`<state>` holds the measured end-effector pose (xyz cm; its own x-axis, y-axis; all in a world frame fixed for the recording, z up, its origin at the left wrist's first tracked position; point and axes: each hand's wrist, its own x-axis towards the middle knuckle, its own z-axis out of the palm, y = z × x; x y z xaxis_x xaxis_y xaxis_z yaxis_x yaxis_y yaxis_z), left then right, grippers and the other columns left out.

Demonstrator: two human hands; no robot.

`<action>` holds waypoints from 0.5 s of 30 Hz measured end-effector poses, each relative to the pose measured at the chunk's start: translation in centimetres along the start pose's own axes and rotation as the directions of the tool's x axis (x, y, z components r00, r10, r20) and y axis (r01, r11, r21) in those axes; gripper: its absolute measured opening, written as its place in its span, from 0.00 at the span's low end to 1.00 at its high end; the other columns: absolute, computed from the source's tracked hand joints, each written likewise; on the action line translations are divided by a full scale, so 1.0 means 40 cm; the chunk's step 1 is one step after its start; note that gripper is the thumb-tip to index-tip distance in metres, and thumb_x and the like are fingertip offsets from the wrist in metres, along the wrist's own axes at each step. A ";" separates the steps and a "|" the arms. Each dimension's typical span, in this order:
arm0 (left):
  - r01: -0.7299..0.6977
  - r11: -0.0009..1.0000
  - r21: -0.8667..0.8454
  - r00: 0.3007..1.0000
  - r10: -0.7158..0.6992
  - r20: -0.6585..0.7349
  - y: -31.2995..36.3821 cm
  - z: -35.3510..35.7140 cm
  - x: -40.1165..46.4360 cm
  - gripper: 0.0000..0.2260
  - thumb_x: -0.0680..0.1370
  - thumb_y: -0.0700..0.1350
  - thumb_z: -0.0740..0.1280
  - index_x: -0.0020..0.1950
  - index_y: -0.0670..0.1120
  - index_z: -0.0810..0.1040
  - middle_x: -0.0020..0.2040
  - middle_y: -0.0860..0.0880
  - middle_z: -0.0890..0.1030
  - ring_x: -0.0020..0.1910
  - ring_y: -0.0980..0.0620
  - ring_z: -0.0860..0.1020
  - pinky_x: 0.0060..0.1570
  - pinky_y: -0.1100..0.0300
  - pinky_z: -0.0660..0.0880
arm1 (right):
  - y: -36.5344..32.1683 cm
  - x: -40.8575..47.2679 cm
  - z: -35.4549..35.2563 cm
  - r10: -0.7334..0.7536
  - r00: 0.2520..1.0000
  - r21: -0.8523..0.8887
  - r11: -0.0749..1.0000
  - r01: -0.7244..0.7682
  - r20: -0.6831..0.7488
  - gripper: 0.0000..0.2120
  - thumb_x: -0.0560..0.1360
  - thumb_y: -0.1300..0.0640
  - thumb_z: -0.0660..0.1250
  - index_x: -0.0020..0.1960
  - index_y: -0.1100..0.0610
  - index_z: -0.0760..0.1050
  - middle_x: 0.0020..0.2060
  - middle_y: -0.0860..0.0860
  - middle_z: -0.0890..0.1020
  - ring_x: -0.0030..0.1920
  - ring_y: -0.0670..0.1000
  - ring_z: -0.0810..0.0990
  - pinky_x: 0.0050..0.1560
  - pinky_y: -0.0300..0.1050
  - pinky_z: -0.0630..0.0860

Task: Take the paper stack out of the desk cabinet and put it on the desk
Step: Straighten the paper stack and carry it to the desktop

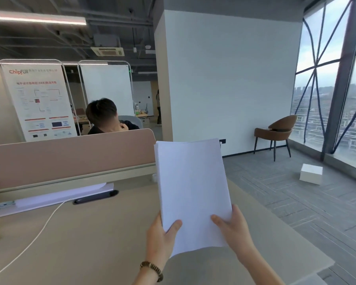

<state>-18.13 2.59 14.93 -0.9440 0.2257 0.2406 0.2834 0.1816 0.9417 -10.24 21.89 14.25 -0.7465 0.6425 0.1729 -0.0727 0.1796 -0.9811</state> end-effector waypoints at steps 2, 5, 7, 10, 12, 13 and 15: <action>0.000 1.000 -0.009 1.000 0.001 0.023 0.009 0.030 0.008 0.12 0.74 0.44 0.73 0.55 0.55 0.78 0.49 0.60 0.84 0.48 0.66 0.81 0.42 0.72 0.74 | -0.006 0.024 -0.024 0.015 1.000 -0.036 0.999 -0.015 -0.007 0.11 0.72 0.60 0.75 0.51 0.54 0.75 0.47 0.50 0.84 0.46 0.51 0.84 0.42 0.47 0.79; 0.022 0.999 -0.027 0.999 -0.021 0.039 0.013 0.069 0.025 0.12 0.74 0.44 0.73 0.56 0.54 0.78 0.50 0.59 0.84 0.47 0.66 0.81 0.42 0.71 0.75 | -0.012 0.066 -0.052 0.034 0.999 -0.093 0.995 -0.036 -0.021 0.12 0.70 0.58 0.76 0.51 0.53 0.76 0.46 0.49 0.84 0.45 0.50 0.83 0.39 0.45 0.76; 0.046 0.998 -0.039 0.998 -0.045 0.046 0.009 0.094 0.040 0.12 0.75 0.44 0.73 0.57 0.52 0.79 0.50 0.58 0.84 0.49 0.63 0.82 0.44 0.69 0.75 | -0.009 0.099 -0.065 0.045 0.999 -0.125 0.991 -0.046 -0.011 0.13 0.70 0.58 0.76 0.50 0.52 0.76 0.46 0.49 0.84 0.44 0.50 0.83 0.38 0.44 0.76; 0.100 0.993 -0.061 0.994 -0.097 0.045 -0.003 0.128 0.065 0.11 0.74 0.43 0.73 0.56 0.50 0.79 0.50 0.56 0.85 0.49 0.59 0.82 0.49 0.62 0.77 | 0.001 0.149 -0.079 0.045 0.999 -0.178 0.983 -0.040 0.020 0.16 0.69 0.57 0.76 0.54 0.52 0.75 0.46 0.48 0.83 0.44 0.48 0.83 0.36 0.42 0.74; 0.133 0.989 -0.063 0.990 -0.130 0.049 -0.018 0.151 0.084 0.10 0.74 0.43 0.73 0.54 0.50 0.79 0.50 0.55 0.84 0.49 0.58 0.82 0.50 0.60 0.76 | 0.015 0.184 -0.085 0.046 0.998 -0.208 0.977 -0.037 0.036 0.18 0.69 0.57 0.77 0.55 0.51 0.75 0.46 0.47 0.83 0.44 0.47 0.82 0.36 0.41 0.73; 0.146 0.988 -0.056 0.988 -0.143 0.052 -0.027 0.164 0.093 0.09 0.74 0.43 0.73 0.53 0.51 0.78 0.50 0.55 0.84 0.49 0.58 0.82 0.49 0.60 0.76 | 0.023 0.201 -0.087 0.051 0.998 -0.222 0.974 -0.040 0.042 0.18 0.68 0.57 0.77 0.55 0.51 0.76 0.46 0.46 0.83 0.44 0.47 0.82 0.36 0.41 0.73; 0.180 0.983 -0.036 0.982 -0.178 0.059 -0.048 0.193 0.116 0.09 0.74 0.43 0.73 0.51 0.52 0.77 0.50 0.54 0.84 0.49 0.55 0.82 0.50 0.58 0.76 | 0.049 0.241 -0.090 0.061 0.997 -0.255 0.966 -0.048 0.045 0.19 0.67 0.58 0.78 0.55 0.50 0.77 0.47 0.47 0.83 0.45 0.50 0.83 0.39 0.43 0.75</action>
<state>-21.74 10.67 12.43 -0.9678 0.2456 0.0550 0.1025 0.1850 0.9774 -15.21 31.14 14.30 -0.7787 0.6180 0.1087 0.1338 0.3327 -0.9335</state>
